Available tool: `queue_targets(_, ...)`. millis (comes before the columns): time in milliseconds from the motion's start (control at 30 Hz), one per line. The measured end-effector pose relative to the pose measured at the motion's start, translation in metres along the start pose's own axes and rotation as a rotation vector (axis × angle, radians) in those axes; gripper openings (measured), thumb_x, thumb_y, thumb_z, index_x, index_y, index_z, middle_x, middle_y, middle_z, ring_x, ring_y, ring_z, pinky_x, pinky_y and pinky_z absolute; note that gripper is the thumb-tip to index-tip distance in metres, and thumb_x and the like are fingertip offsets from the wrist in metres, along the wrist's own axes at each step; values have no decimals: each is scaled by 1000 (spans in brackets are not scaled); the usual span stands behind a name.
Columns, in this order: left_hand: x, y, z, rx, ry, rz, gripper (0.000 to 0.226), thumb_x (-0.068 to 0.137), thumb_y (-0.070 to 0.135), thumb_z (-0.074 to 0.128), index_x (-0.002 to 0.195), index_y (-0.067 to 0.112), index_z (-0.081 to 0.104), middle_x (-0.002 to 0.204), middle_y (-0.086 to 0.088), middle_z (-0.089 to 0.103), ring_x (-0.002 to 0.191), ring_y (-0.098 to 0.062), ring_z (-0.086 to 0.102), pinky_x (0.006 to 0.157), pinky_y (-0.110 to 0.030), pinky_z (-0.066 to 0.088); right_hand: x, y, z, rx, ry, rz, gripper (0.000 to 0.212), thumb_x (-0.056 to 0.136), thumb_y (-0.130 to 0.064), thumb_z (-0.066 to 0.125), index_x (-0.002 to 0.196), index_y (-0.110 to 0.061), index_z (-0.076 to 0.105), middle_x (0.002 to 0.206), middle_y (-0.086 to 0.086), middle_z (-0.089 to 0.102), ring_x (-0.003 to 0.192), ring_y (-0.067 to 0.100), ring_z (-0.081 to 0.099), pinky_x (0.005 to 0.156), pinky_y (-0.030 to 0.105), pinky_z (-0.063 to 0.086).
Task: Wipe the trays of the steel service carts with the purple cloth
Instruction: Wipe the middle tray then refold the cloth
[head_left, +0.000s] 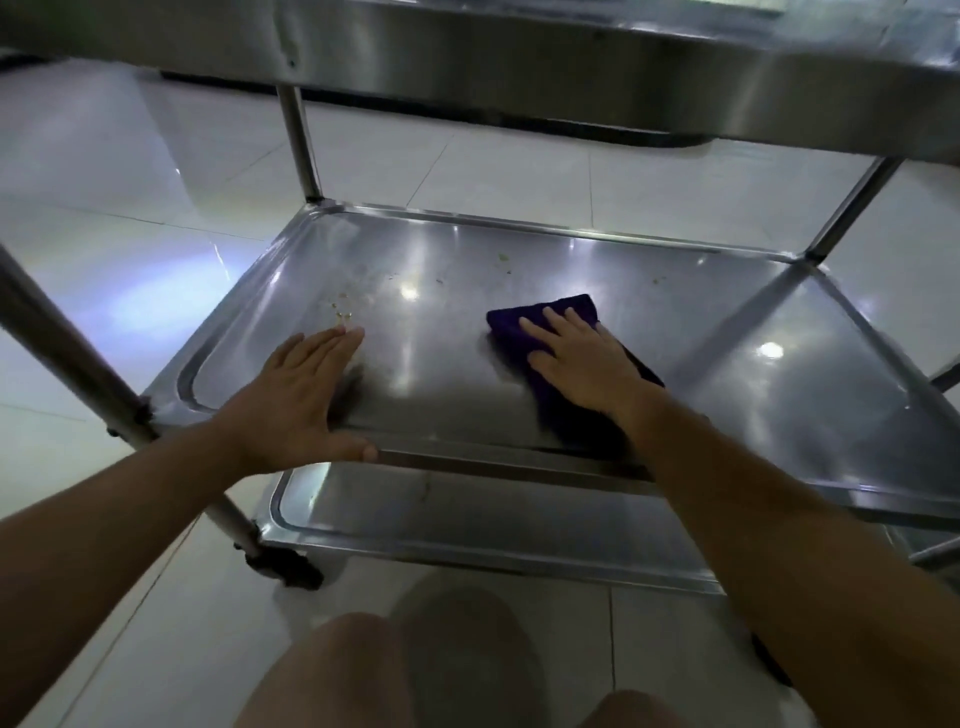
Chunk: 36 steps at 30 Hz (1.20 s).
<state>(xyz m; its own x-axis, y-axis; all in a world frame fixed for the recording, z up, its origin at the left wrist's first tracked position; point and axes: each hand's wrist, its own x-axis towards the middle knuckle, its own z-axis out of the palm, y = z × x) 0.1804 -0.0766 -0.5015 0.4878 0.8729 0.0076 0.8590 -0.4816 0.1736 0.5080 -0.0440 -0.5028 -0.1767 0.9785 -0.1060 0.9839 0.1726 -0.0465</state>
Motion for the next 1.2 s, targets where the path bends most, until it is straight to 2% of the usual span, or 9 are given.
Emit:
queue_targets(133,4,3,4,68,-1,-15,131,49,102,18,152,24,-2,160,-4,5,145,-20,1,111,-30,-5,-29,77,-6,-182,-72,112,71,85,-47,7,149,-24,27,162,5,4,148,35,3,116,57,15)
queue_targets(200,6,3,4,87,6,-8,128,52,101,19,152,22,5,159,-7,11,145,-23,6,112,-33,0,-42,96,-5,-199,-83,172,79,80,-53,1,151,-27,23,163,4,2,148,34,1,115,57,16)
queue_targets(300,6,1,4,125,7,14,124,57,100,19,151,20,12,157,-10,19,144,-26,12,114,-38,5,-50,94,-3,-56,-67,290,57,99,-49,16,154,-36,7,162,3,-2,148,28,-3,118,52,7)
queue_targets(533,6,-8,3,83,8,28,128,52,101,13,151,22,-2,160,-6,8,146,-22,5,113,-31,-2,-47,23,-4,4,-93,241,55,102,-49,17,152,-38,-4,162,4,-10,148,26,-11,117,49,-4)
queue_targets(800,6,-22,12,-84,172,121,129,53,89,41,148,25,-19,160,0,-6,145,-15,-5,112,-28,-7,1,-131,9,-9,-80,-16,56,102,-49,17,151,-39,-6,162,3,-12,147,26,-15,116,50,-9)
queue_targets(933,0,-34,14,-286,287,222,129,54,78,57,152,20,-3,158,0,8,143,-15,6,113,-29,7,18,-174,13,21,-72,-35,55,102,-49,20,152,-40,-3,162,2,-10,148,24,-12,116,49,-9)
queue_targets(1067,-27,-55,17,-205,405,236,117,62,51,82,151,13,15,154,-8,25,138,-17,17,109,-27,8,16,-172,6,98,-76,16,54,102,-46,24,152,-39,4,162,-2,-3,148,20,-7,119,44,-2)
queue_targets(1133,-47,-78,20,-200,449,142,96,64,38,86,143,11,37,142,-11,43,130,-25,31,104,-35,23,11,-166,1,99,-80,76,53,103,-43,25,152,-37,7,162,-4,0,149,21,-5,118,44,2)
queue_targets(1200,-62,-102,27,-166,541,203,60,66,21,86,118,6,60,115,-14,59,110,-29,48,92,-33,37,6,-160,-2,24,-106,143,52,104,-41,25,153,-37,9,162,-5,-2,148,24,-7,117,50,4)
